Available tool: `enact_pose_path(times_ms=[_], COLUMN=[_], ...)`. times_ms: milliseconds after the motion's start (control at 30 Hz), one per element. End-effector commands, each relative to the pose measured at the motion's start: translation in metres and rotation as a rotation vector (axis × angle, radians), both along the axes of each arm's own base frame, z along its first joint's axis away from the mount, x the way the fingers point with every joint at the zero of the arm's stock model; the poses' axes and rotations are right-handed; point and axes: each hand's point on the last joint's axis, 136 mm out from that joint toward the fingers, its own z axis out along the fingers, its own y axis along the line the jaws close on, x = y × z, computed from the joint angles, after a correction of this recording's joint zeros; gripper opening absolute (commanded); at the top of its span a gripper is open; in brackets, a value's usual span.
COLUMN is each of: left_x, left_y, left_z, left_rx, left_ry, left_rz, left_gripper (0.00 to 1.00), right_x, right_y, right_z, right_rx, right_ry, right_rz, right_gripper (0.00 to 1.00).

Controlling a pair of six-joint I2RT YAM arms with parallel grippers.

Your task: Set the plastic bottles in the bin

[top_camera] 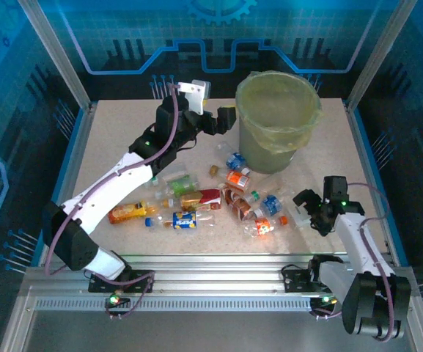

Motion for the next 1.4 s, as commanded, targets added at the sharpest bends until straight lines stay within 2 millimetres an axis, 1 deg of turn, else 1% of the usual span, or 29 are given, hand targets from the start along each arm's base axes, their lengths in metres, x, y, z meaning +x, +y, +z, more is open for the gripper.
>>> enact_pose_path(times_ms=[0, 167, 267, 433, 567, 733, 933, 1000, 1267, 1367], left_x=[-0.002, 0.000, 0.001, 0.004, 0.005, 0.005, 0.005, 0.005, 0.005, 0.005], left_y=[0.012, 0.019, 0.023, 0.028, 0.030, 0.031, 0.036, 0.037, 0.045, 0.048], left_z=[0.013, 0.012, 0.012, 0.008, 0.005, -0.002, -0.006, -0.007, -0.008, -0.007], left_rx=[-0.032, -0.042, -0.052, -0.056, -0.055, -0.044, -0.035, -0.033, -0.032, -0.039], left_ry=[-0.030, -0.027, -0.027, -0.019, -0.011, 0.004, 0.006, 0.007, 0.007, 0.001], left_rz=[0.034, 0.052, 0.063, 0.079, 0.085, 0.090, 0.102, 0.104, 0.117, 0.123], left_gripper=[0.99, 0.99, 0.99, 0.99, 0.99, 0.99, 0.99, 0.99, 0.99, 0.99], right_x=[0.010, 0.017, 0.024, 0.051, 0.069, 0.071, 0.068, 0.066, 0.064, 0.065], right_y=[-0.010, -0.020, -0.026, -0.029, -0.035, -0.046, -0.049, -0.048, -0.036, -0.035], right_z=[0.006, 0.003, 0.002, 0.006, 0.013, 0.023, 0.036, 0.037, 0.023, 0.016], right_rx=[-0.080, -0.147, -0.180, -0.180, -0.194, -0.222, -0.226, -0.239, -0.237, -0.240], right_ry=[-0.009, 0.027, 0.032, -0.025, -0.024, 0.025, 0.032, 0.038, 0.079, 0.088], right_rz=[0.027, 0.061, 0.077, 0.119, 0.142, 0.094, 0.010, 0.004, 0.008, -0.004], right_gripper=[1.00, 1.00, 1.00, 1.00, 1.00, 1.00, 1.00, 1.00, 1.00, 1.00])
